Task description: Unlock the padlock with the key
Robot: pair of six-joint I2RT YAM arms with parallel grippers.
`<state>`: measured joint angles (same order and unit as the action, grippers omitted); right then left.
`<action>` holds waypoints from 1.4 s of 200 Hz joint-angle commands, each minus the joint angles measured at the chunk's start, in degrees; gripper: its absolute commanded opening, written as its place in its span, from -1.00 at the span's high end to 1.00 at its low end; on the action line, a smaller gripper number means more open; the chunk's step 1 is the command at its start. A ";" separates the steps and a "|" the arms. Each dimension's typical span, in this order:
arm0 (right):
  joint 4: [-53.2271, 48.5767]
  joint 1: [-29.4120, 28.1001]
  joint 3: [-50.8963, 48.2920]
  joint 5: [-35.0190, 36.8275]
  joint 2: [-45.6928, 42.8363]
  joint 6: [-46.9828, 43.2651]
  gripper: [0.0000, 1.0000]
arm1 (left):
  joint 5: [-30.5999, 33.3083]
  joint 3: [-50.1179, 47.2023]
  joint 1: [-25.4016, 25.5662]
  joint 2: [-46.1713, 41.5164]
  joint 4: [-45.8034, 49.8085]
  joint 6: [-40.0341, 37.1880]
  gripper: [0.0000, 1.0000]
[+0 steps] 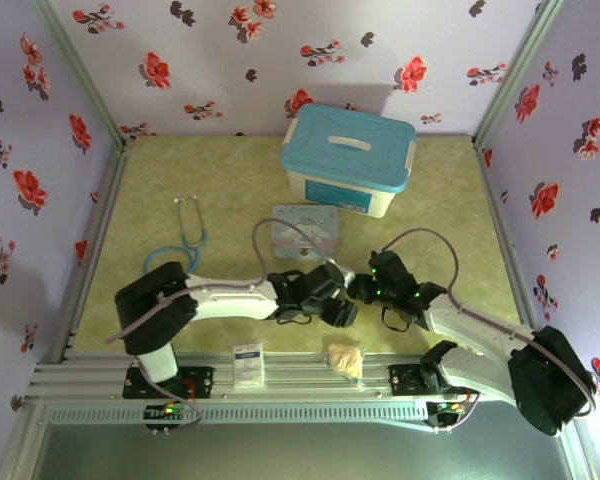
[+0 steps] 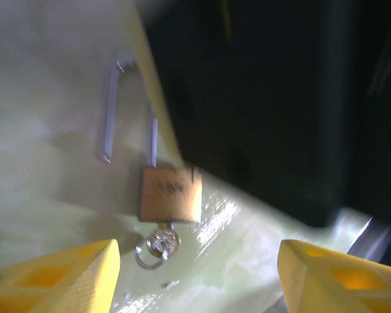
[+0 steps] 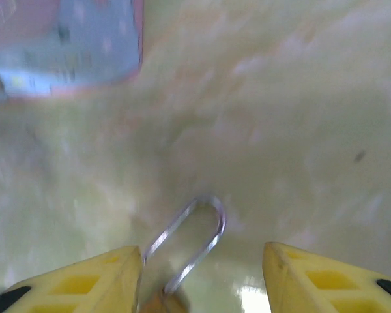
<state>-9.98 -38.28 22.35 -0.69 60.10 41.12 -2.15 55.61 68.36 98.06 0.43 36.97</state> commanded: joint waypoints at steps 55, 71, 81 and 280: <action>3.84 -10.53 0.73 4.02 10.48 7.20 0.10 | 4.25 -14.04 -8.94 -17.40 -5.34 3.64 -0.24; 4.00 -10.93 1.58 4.86 12.67 7.41 0.14 | 5.74 -16.55 -10.91 -21.82 -3.70 3.26 -0.25; 5.83 -11.00 1.36 4.88 13.37 7.08 0.14 | 6.53 -17.68 -12.13 -24.30 -2.40 2.72 -0.25; 8.88 26.48 8.67 27.80 1.67 -23.43 -0.99 | 31.70 -39.42 -61.95 -39.29 -25.50 -33.90 -0.99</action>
<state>-14.37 -16.69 33.50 19.27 59.40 26.61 25.82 20.62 10.70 52.69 -8.03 10.13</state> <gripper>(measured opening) 0.992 0.996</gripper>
